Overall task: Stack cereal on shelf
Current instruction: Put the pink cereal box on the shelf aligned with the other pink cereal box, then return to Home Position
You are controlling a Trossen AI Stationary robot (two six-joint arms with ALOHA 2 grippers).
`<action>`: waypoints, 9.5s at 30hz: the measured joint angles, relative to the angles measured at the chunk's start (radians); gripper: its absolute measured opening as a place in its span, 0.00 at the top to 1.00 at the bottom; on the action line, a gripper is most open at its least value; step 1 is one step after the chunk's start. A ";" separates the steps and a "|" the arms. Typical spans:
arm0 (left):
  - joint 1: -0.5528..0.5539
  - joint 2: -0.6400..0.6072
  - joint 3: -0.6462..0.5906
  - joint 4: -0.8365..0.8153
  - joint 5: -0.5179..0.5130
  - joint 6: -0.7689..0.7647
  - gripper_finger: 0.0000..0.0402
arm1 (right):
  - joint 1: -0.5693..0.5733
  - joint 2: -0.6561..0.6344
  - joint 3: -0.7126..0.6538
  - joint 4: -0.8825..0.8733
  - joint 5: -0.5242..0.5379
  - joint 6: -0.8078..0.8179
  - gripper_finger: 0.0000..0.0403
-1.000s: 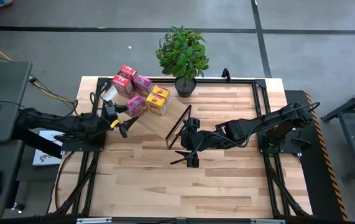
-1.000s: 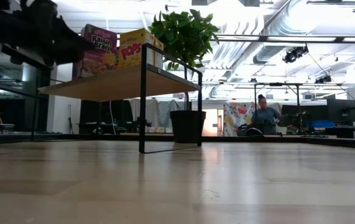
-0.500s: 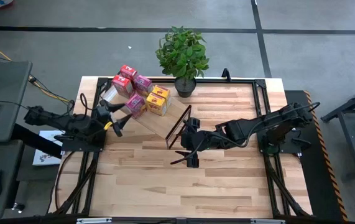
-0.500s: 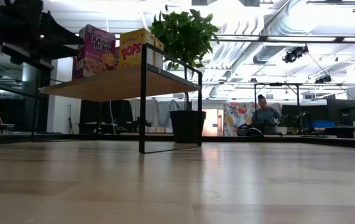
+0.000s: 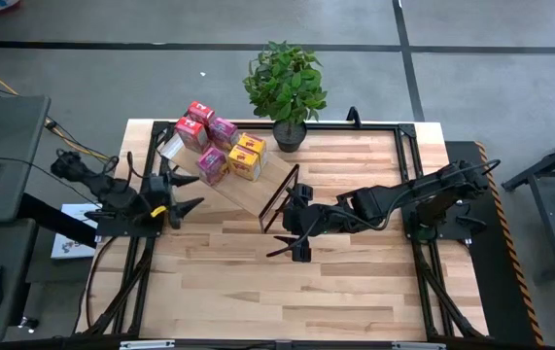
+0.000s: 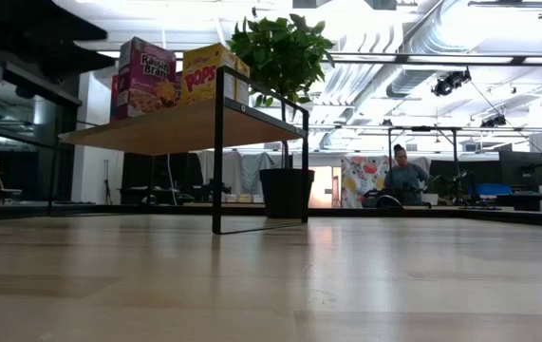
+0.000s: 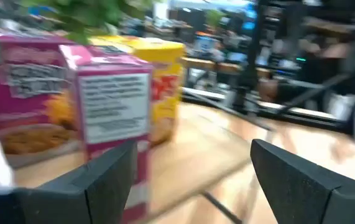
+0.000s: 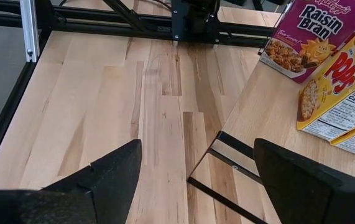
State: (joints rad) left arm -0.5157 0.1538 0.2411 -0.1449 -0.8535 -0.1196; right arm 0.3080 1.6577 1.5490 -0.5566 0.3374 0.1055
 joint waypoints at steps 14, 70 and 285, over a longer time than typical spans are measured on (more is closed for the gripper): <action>-0.088 0.113 0.062 -0.072 0.122 -0.215 0.24 | 0.000 0.000 0.000 0.007 0.000 0.000 0.25; 0.271 0.495 0.062 0.084 -0.200 -0.218 1.00 | -0.001 0.000 0.000 0.022 0.094 0.010 0.25; 0.273 -0.149 -0.229 0.165 0.771 0.176 1.00 | -0.273 -1.644 -1.540 0.582 -0.278 0.095 1.00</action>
State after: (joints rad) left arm -0.2428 0.0044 0.0120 0.0204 -0.0826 0.0563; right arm 0.0353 0.0135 0.0086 0.0257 0.0597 0.2008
